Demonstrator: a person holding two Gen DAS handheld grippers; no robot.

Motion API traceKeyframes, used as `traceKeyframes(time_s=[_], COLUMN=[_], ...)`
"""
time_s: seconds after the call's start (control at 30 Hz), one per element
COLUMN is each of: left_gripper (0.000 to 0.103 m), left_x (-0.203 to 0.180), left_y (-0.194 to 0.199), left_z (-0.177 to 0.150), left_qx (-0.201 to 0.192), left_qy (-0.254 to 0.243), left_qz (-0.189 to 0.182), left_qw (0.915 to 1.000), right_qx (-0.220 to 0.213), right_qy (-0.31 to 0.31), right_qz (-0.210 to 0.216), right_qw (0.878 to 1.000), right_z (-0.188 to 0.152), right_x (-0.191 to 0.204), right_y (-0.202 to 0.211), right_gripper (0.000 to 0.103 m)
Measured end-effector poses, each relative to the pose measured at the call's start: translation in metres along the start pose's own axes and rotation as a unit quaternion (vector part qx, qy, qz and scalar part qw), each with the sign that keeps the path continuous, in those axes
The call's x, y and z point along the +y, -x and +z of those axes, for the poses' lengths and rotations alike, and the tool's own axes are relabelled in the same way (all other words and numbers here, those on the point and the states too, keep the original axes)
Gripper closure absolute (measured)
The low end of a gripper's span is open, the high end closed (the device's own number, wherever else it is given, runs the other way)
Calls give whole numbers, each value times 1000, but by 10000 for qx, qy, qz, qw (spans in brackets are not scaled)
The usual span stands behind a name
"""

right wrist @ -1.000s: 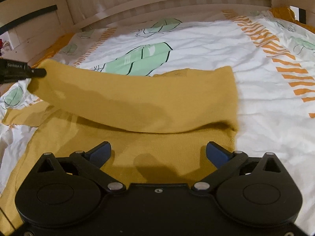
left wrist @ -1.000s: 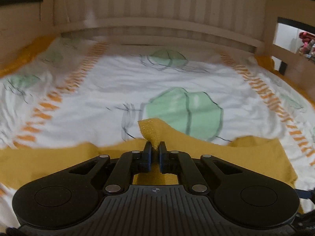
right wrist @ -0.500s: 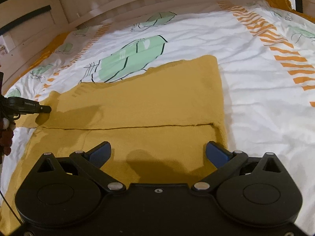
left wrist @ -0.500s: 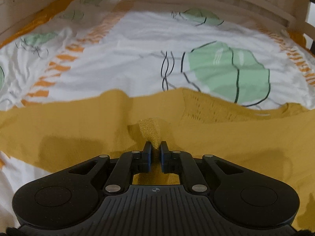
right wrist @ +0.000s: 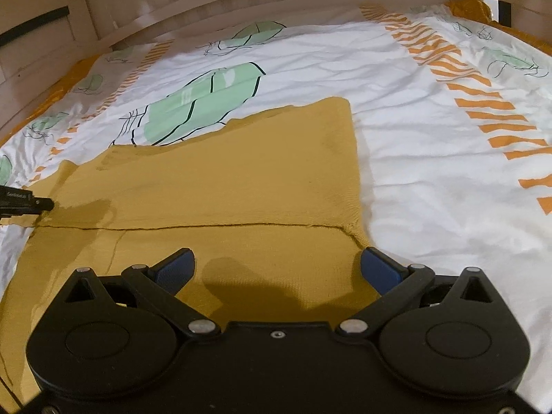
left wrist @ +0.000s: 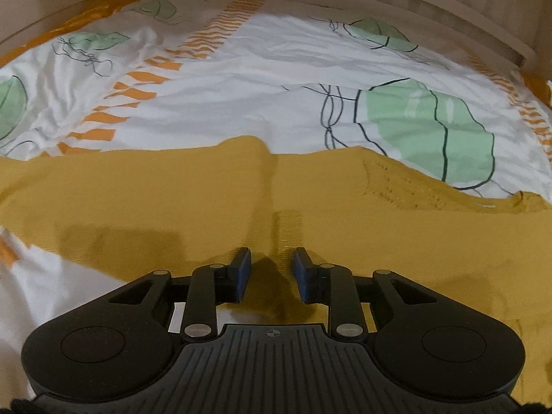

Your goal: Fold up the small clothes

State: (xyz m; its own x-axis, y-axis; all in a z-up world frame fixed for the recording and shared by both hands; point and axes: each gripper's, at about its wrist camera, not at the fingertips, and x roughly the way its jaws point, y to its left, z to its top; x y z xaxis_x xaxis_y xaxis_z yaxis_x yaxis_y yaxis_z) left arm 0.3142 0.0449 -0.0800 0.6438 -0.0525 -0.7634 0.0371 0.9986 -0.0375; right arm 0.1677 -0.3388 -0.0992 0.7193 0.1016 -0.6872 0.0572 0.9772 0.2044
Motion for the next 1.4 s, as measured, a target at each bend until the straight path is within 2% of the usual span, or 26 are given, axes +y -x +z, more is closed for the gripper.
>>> traceKeyframes(time_s=[0.13, 0.33, 0.43, 0.53, 0.73, 0.8, 0.9, 0.97, 1.17, 1.4], left_gripper=[76, 76, 66, 63, 41, 40, 39, 33, 32, 32], left_x=[14, 58, 87, 116, 173, 190, 210, 222, 258, 294], left_y=[3, 12, 19, 28, 42, 44, 48, 49, 44, 24], left_z=[-5, -11, -14, -17, -20, -20, -17, -11, 1, -2], left_qx=[55, 171, 187, 52, -110, -167, -340, -471, -759, -766], left_qy=[49, 422, 733, 1084, 1594, 1777, 1935, 1989, 2198, 2459], left_qz=[220, 321, 294, 229, -129, -145, -24, 128, 584, 867], left_qw=[9997, 9984, 9967, 9938, 9871, 9838, 9805, 9788, 9708, 9624], right_qx=[8, -49, -188, -336, -328, -343, -365, -350, -263, -114], right_qy=[76, 159, 150, 136, 217, 210, 286, 327, 328, 563], right_qz=[-40, 16, 251, 547, 818, 894, 927, 973, 1117, 1259], right_qw=[10000, 9999, 9994, 9978, 9959, 9952, 9946, 9941, 9928, 9904], right_z=[-1, -3, -3, -4, -6, -4, -2, -1, 4, 8], right_x=[1, 3, 4, 8, 26, 34, 48, 58, 84, 114], right_y=[0, 2, 8, 13, 19, 22, 25, 26, 18, 5], right_gripper=[1, 1, 1, 1, 0, 0, 1, 0, 0, 1])
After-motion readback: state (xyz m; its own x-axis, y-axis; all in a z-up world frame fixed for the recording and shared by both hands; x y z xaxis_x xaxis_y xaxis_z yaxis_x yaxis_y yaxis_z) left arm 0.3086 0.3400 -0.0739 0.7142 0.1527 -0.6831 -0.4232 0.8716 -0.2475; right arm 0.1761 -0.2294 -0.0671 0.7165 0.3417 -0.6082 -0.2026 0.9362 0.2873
